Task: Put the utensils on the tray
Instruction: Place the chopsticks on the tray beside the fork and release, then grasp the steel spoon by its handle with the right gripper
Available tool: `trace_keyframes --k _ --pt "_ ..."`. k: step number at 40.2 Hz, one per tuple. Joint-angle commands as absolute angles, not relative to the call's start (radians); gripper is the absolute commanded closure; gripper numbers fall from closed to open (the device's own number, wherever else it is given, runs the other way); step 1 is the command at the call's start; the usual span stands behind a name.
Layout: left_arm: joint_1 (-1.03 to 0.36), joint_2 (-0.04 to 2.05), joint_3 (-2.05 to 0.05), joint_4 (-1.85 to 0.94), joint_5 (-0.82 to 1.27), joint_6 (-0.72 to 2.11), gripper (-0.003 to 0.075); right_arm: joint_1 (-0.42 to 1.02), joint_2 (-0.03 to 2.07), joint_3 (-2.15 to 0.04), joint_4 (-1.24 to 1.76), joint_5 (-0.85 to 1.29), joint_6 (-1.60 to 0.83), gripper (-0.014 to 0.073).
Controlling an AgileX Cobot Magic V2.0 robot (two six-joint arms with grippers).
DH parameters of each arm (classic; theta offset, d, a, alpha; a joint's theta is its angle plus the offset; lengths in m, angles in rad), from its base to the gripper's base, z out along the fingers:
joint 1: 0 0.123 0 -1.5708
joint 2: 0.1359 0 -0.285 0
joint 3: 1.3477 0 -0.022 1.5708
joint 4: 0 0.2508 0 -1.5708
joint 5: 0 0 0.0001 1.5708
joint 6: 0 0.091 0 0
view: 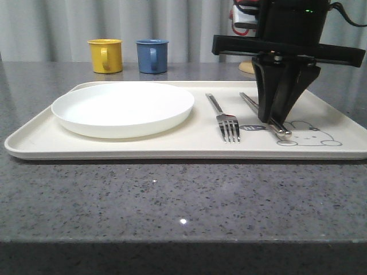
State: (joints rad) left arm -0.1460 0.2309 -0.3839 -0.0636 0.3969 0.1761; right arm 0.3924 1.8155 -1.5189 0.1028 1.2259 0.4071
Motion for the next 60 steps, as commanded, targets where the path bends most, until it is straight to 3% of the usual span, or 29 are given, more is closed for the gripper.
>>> trace_keyframes --k 1,10,21,29,40,51,60 --pt "-0.145 0.240 -0.411 -0.073 0.315 0.169 0.0738 0.391 1.781 -1.548 0.113 1.316 0.408 0.0505" --pt "-0.145 0.240 -0.411 -0.073 0.315 0.169 0.0738 0.391 1.781 -1.548 0.112 1.317 0.408 0.0333" --pt "-0.145 0.240 -0.411 -0.073 0.315 0.169 0.0738 0.382 1.759 -1.584 0.062 1.336 0.370 0.0263" --pt "-0.145 0.240 -0.411 -0.073 0.315 0.169 0.0738 0.290 1.680 -1.597 0.000 1.337 0.278 0.0263" --pt "-0.145 0.240 -0.411 -0.073 0.315 0.169 0.0738 0.015 1.579 -1.597 -0.014 1.337 0.148 0.0263" --pt "-0.145 0.240 -0.411 -0.073 0.315 0.169 0.0738 -0.229 1.590 -1.595 -0.014 1.334 0.040 0.0263" --pt "-0.145 0.240 -0.411 -0.073 0.315 0.169 0.0738 -0.295 1.673 -1.595 -0.013 1.295 0.011 0.0263"
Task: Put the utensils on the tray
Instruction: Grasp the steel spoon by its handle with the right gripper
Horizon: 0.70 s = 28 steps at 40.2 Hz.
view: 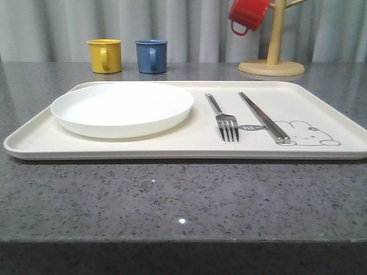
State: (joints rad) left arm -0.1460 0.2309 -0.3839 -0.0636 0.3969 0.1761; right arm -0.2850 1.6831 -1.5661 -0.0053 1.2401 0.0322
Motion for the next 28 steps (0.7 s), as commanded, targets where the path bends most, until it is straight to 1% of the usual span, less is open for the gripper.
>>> trace_keyframes --k 1,15,28 --pt "-0.145 0.240 -0.411 -0.073 0.315 0.169 0.0738 -0.295 1.680 -1.595 -0.014 1.287 0.008 0.0263" --pt "-0.145 0.240 -0.411 -0.073 0.315 0.169 0.0738 -0.293 1.775 -1.595 -0.013 1.224 -0.012 0.0263" --pt "-0.145 0.240 -0.411 -0.073 0.315 0.169 0.0738 -0.293 1.828 -1.595 0.000 1.218 -0.012 0.0267"
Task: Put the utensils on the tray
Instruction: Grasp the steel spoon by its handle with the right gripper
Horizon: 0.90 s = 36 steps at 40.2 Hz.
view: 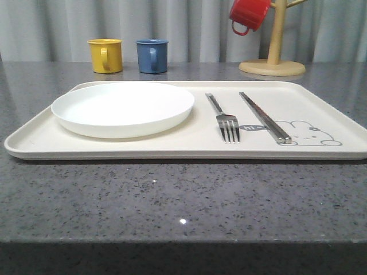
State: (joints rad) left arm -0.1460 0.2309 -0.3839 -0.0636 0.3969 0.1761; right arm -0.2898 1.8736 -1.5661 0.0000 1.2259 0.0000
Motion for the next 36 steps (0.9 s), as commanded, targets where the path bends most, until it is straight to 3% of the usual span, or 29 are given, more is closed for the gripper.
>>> trace_keyframes --k 1,10,19,29,36 --pt "-0.145 0.240 -0.411 -0.073 0.315 0.169 0.0738 -0.293 1.828 -1.595 0.000 1.218 -0.012 0.0271" --pt "-0.145 0.240 -0.411 -0.073 0.315 0.169 0.0738 -0.293 1.834 -1.595 0.000 1.214 -0.012 0.0417" --pt "-0.145 0.240 -0.411 -0.073 0.315 0.169 0.0738 -0.293 1.831 -1.596 0.000 1.256 -0.012 0.0628" --pt "-0.145 0.240 -0.411 -0.073 0.315 0.169 0.0738 -0.279 1.739 -1.596 0.043 1.271 0.028 0.0638" --pt "-0.145 0.240 -0.411 -0.073 0.315 0.169 0.0738 -0.172 1.649 -1.598 0.043 1.336 0.093 0.0638"
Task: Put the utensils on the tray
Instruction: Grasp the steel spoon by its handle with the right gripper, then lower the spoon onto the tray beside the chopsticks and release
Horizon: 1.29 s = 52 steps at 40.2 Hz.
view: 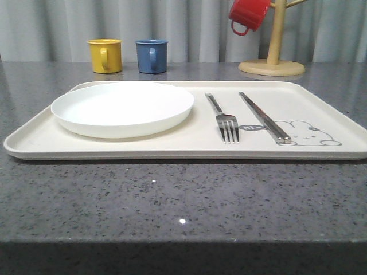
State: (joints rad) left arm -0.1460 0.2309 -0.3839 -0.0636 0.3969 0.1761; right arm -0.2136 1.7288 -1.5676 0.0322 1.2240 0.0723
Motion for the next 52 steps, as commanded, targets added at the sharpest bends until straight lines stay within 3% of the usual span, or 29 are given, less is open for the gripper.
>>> trace_keyframes --k 1,18,48,52 --pt "-0.145 0.240 -0.411 -0.073 0.315 0.169 0.0738 -0.140 1.637 -1.598 0.043 1.336 0.101 0.0638" --pt "-0.145 0.240 -0.411 -0.073 0.315 0.169 0.0738 0.221 1.666 -1.598 0.044 1.293 0.231 0.0638" --pt "-0.145 0.240 -0.411 -0.073 0.315 0.169 0.0738 0.238 1.813 -1.598 0.113 1.296 0.258 0.0638" --pt "-0.145 0.240 -0.411 -0.073 0.315 0.169 0.0738 0.238 1.813 -1.598 0.113 1.298 0.263 0.0581"
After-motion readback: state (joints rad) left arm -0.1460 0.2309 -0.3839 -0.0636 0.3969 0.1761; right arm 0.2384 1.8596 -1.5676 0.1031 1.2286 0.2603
